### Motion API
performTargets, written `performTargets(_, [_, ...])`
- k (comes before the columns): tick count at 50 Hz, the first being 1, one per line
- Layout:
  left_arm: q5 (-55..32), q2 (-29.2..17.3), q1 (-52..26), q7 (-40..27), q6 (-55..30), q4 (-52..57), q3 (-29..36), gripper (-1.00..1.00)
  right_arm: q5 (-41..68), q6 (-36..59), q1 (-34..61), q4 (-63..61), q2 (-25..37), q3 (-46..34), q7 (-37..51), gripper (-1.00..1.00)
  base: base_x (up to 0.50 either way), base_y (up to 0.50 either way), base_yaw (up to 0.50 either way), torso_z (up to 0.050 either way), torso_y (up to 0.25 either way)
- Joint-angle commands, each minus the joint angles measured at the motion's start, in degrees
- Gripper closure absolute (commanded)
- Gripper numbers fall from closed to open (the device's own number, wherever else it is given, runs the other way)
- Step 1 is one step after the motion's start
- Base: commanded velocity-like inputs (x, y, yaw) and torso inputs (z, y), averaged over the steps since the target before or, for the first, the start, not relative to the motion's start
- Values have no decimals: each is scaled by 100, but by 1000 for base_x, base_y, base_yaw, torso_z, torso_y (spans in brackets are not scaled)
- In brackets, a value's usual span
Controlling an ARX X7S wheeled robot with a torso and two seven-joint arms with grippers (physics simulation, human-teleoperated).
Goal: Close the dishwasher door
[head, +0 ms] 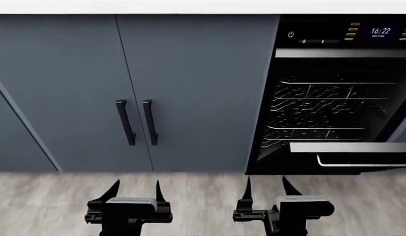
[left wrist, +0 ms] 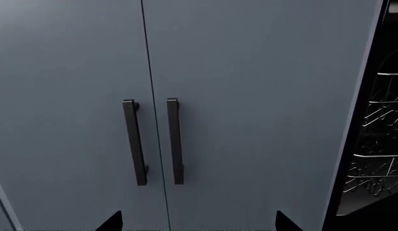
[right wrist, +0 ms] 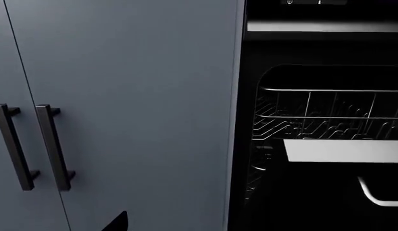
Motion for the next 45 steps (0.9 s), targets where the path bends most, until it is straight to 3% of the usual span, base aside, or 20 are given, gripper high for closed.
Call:
performTargets(1, [-39, -33, -8, -37, 5, -9, 53, -100, 20, -20, 12, 18, 38, -51, 45, -100, 0, 0, 0, -50, -12])
performTargets(45, [-157, -154, -33, -175, 35, -31, 212, -100, 108, -72, 44, 78, 145, -223, 189, -100, 0, 0, 0, -50, -9])
